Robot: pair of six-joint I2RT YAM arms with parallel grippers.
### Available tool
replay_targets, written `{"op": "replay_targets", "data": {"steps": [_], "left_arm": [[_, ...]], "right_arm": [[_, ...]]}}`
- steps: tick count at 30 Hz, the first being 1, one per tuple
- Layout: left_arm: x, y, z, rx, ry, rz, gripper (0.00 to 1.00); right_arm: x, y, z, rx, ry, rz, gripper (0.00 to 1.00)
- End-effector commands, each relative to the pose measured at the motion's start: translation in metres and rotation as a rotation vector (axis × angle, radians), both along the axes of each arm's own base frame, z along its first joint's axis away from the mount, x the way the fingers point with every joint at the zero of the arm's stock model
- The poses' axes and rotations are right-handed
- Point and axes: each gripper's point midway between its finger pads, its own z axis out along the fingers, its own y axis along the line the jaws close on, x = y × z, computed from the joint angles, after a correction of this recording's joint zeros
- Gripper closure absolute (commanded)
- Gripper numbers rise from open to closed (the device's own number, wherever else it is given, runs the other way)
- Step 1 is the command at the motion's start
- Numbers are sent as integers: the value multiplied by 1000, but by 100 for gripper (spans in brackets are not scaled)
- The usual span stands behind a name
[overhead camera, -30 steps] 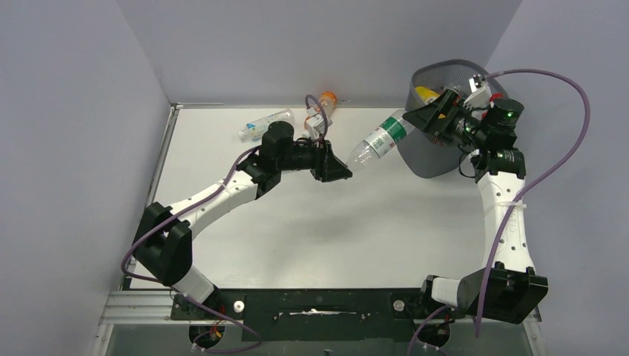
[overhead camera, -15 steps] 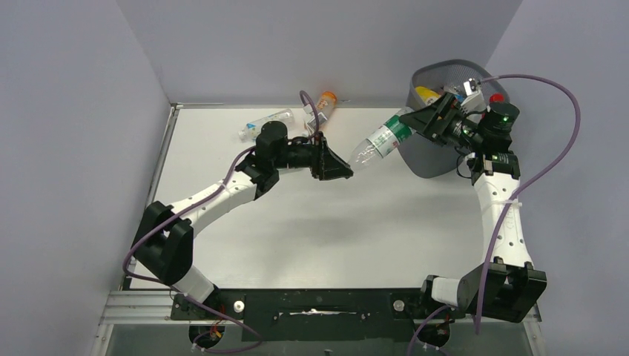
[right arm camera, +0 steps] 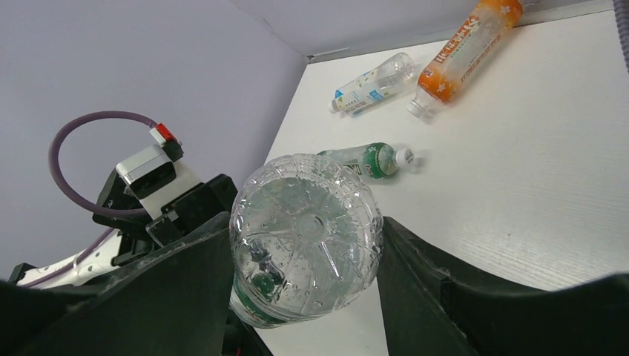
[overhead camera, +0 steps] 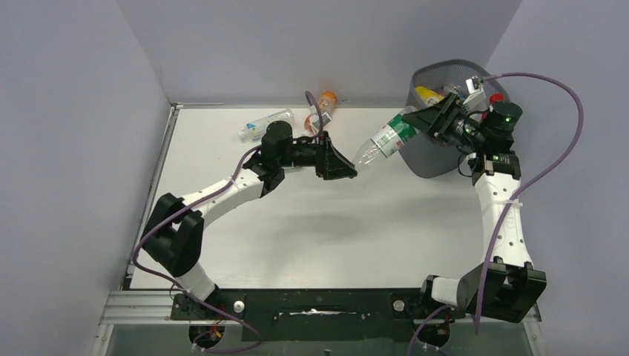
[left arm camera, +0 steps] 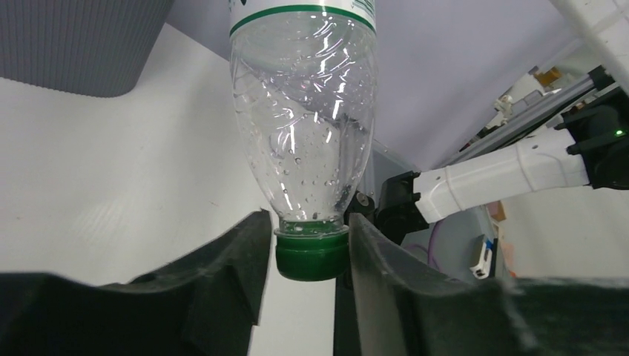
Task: Put the plastic bottles in the bin
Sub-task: Place the plastic bottle in the trash bin.
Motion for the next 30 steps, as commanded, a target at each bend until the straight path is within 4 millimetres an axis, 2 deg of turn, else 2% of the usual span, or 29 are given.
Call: {"op": "replay_targets", "data": {"steps": [1, 5, 10, 14, 20, 24, 30], "left_arm": [[16, 0, 22, -12, -78, 55, 54], [38, 17, 22, 45, -91, 181, 43], [66, 54, 28, 123, -108, 361, 41], [70, 77, 36, 121, -116, 415, 40], [65, 89, 36, 133, -127, 438, 40], [65, 97, 37, 142, -135, 451, 40], [64, 98, 41, 115, -140, 428, 40]], "right_arm": [[1, -8, 26, -13, -87, -19, 48], [9, -29, 40, -52, -121, -100, 48], [27, -76, 77, -115, -217, -268, 49], [40, -114, 118, -175, -333, -439, 49], [42, -163, 168, -194, -476, -682, 48], [42, -189, 178, -243, -512, -834, 47], [46, -234, 166, -299, -482, -1056, 47]]}}
